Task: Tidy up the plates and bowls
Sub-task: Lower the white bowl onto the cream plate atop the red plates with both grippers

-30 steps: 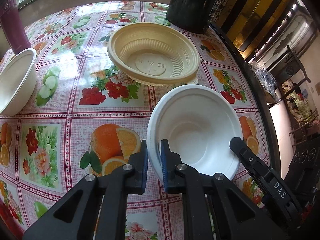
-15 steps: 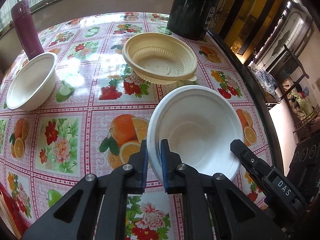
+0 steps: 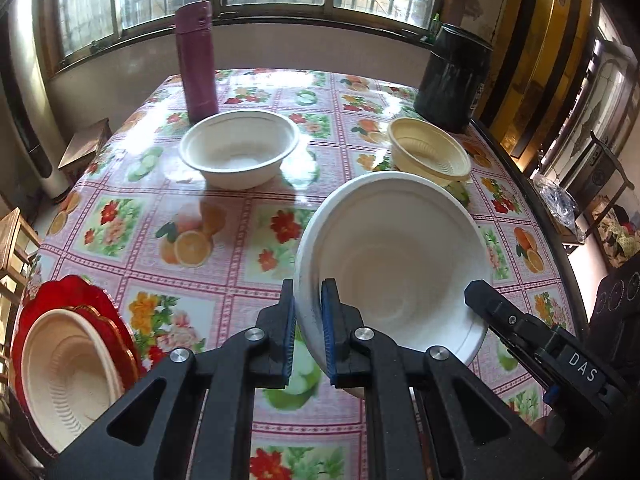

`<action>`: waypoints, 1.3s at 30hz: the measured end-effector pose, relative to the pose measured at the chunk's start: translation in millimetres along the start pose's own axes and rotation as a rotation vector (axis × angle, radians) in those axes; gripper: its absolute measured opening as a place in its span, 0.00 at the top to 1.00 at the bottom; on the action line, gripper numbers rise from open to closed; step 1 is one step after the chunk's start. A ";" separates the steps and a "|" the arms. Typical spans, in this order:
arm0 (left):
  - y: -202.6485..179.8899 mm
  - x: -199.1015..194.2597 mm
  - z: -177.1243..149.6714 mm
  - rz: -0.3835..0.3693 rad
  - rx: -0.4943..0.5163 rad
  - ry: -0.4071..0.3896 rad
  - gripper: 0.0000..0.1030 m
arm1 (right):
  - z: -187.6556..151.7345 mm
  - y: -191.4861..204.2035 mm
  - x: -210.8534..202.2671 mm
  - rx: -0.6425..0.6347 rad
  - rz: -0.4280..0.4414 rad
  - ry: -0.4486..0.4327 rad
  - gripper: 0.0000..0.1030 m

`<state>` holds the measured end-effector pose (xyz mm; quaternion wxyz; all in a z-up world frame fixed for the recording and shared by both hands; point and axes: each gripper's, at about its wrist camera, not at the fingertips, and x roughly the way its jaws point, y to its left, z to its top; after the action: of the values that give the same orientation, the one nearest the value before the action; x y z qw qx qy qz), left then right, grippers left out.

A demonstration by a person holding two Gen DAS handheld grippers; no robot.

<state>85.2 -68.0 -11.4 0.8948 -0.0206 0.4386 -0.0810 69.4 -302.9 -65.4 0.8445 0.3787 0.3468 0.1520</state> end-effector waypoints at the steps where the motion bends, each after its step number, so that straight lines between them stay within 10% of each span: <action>1: 11.8 -6.5 -3.3 0.005 -0.016 -0.008 0.90 | -6.7 10.2 4.4 -0.012 0.009 0.010 0.92; 17: 154.4 -67.1 -53.6 0.225 -0.112 -0.081 0.88 | -113.0 149.8 84.8 -0.228 0.121 0.221 0.92; 39: 202.5 -41.4 -86.7 0.294 -0.159 -0.005 0.86 | -175.4 181.2 132.9 -0.499 -0.018 0.255 0.87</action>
<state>17.7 141.3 -54.2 0.8937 -0.0269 0.4396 0.0859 42.3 -19.3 -75.8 0.8625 0.1339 0.4053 0.2717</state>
